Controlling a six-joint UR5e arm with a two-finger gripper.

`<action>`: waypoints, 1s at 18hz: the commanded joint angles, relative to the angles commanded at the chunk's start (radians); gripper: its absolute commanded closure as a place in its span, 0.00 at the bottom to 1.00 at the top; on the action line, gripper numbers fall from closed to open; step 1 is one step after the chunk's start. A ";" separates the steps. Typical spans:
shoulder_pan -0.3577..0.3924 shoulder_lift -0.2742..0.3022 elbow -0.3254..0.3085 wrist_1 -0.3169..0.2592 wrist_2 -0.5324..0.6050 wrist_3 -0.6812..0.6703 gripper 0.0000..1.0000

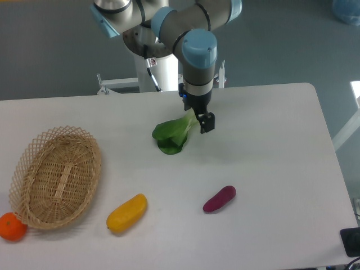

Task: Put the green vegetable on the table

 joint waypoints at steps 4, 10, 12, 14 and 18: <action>0.009 -0.081 0.158 -0.015 -0.002 -0.009 0.00; 0.054 -0.245 0.397 -0.060 -0.003 -0.020 0.00; 0.055 -0.299 0.483 -0.118 0.000 -0.060 0.00; 0.055 -0.347 0.564 -0.162 0.000 -0.113 0.00; 0.060 -0.420 0.695 -0.219 0.000 -0.127 0.00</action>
